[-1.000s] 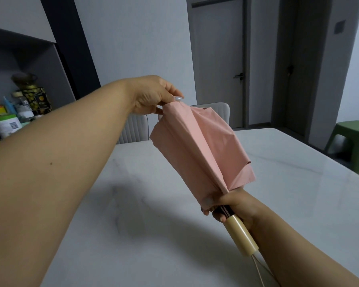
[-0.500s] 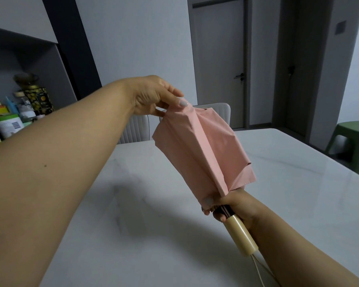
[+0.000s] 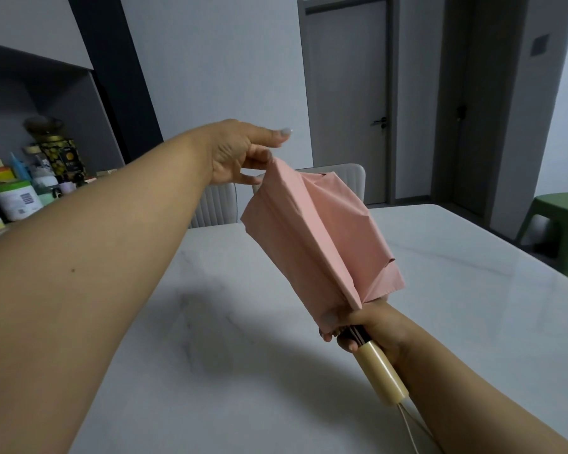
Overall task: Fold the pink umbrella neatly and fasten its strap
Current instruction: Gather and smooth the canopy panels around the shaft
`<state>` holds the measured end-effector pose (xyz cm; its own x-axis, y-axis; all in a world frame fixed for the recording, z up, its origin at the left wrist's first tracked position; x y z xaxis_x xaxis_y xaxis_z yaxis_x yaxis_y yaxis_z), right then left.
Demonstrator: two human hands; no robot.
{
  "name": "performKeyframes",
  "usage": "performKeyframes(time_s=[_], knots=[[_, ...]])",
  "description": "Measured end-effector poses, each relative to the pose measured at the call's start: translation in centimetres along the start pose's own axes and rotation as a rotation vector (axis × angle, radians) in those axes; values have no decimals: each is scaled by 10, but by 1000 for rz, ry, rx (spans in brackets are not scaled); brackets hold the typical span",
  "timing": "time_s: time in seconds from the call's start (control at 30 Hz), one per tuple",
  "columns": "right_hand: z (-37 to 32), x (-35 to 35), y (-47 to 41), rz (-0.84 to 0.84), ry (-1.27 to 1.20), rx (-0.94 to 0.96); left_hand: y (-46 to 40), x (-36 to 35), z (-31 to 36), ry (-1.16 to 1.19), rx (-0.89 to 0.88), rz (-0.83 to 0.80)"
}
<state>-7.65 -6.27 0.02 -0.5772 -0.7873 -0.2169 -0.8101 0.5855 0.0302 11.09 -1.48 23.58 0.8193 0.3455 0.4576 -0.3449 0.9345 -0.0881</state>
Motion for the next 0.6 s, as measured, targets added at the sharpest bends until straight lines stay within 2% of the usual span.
performKeyframes(time_s=[0.13,0.33,0.43,0.6], knots=[[-1,0,0,9,2,-15,7,-5,-1,-272,117,-96],[0,2,-1,15,-38,-10,0,-7,-5,-145,36,45],[-2,1,0,18,-34,-12,-1,-8,-6,-227,51,101],[-2,0,0,42,-89,-6,3,-25,-7,-342,121,84]])
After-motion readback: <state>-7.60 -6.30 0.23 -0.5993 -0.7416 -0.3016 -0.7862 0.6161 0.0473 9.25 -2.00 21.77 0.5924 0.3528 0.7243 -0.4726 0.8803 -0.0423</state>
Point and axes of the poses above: each hand's wrist, its own y-axis away from the middle knuckle, its own x-axis out of the back of the hand, z = x × y, the point moved 1 cm from there along -y, towards the middle knuckle, and after that the axes turned 1 degree about y, right-handed, at the moved point
